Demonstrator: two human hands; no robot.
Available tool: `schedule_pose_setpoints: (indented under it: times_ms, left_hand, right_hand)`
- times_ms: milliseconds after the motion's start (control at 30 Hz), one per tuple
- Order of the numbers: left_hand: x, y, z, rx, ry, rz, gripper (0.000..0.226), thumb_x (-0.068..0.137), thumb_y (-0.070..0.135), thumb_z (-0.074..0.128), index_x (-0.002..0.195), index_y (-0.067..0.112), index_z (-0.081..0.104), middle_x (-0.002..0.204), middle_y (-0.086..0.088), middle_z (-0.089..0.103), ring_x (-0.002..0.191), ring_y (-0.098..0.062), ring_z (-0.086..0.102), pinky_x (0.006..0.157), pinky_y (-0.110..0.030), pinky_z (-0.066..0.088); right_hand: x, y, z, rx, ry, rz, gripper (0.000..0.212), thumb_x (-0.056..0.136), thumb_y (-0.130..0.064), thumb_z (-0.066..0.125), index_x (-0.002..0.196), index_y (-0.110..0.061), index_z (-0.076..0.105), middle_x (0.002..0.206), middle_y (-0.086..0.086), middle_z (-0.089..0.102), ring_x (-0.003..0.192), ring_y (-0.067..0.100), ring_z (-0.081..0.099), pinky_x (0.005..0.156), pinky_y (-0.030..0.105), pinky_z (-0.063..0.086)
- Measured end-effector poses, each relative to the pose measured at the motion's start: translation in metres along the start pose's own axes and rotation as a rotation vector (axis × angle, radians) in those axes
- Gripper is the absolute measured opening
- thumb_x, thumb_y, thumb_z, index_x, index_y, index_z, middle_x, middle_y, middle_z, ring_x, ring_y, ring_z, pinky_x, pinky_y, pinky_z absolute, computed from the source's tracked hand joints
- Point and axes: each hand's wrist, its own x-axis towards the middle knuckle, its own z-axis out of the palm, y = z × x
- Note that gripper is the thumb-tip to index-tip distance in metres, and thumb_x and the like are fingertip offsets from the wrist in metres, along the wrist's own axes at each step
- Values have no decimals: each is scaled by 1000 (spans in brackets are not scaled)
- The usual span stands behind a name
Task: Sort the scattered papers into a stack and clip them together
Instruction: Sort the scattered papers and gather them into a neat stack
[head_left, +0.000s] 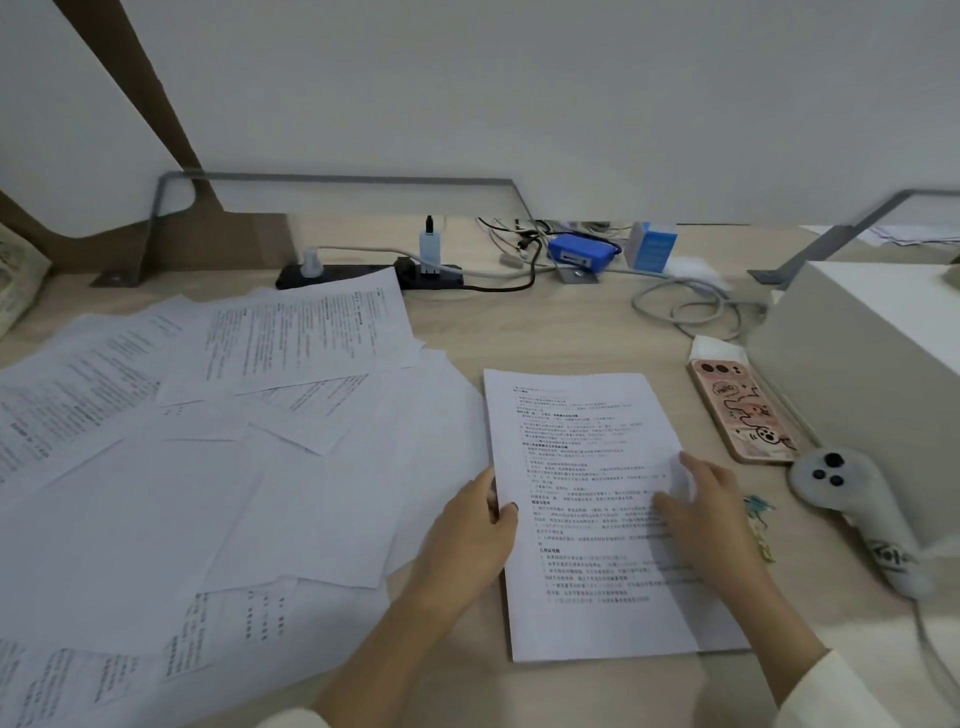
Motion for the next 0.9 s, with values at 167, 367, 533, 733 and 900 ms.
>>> schedule_pose_setpoints:
  times_ms: [167,367,533,733,900]
  left_hand:
    - [-9,-2,-14,75,15,41,23,93,30,45,115,28,52,109,9,54,95,-8,59,89,-34,51]
    - [-20,-11,-56,42,83,113,33,94,26,47,126,26,48,123,12,52,105,1,52,93,-23,45]
    - [-33,-37,-111,12,193,118,28,95,25,47,123,26,51,119,16,49,111,2,49,94,-16,39]
    - [-34,-101,-203,110,370,35,27,92,21,52,119,22,55,118,13,45,118,-6,47,94,-17,32]
    - [-14,-150,-281,250,520,-190,41,89,26,57,127,12,50,136,-5,42,129,-19,39,104,-28,29]
  right_hand:
    - [-10,-9,-3,-30,17,-82,58,88,-13,59,141,-10,35,146,14,33,132,29,36,109,37,30]
    - [-21,-58,9,-27,-24,-279,47,91,-15,56,136,-17,43,142,8,40,130,21,40,98,24,30]
    - [-28,-121,54,-68,-146,-430,44,92,-17,55,134,-19,45,142,3,41,129,17,41,91,15,25]
    - [-29,-201,129,-142,-309,-591,43,91,-23,57,132,-18,47,142,2,42,130,17,39,96,15,26]
    - [-26,-258,188,-202,-421,-624,51,87,-26,61,130,-2,49,140,17,45,127,28,44,100,28,35]
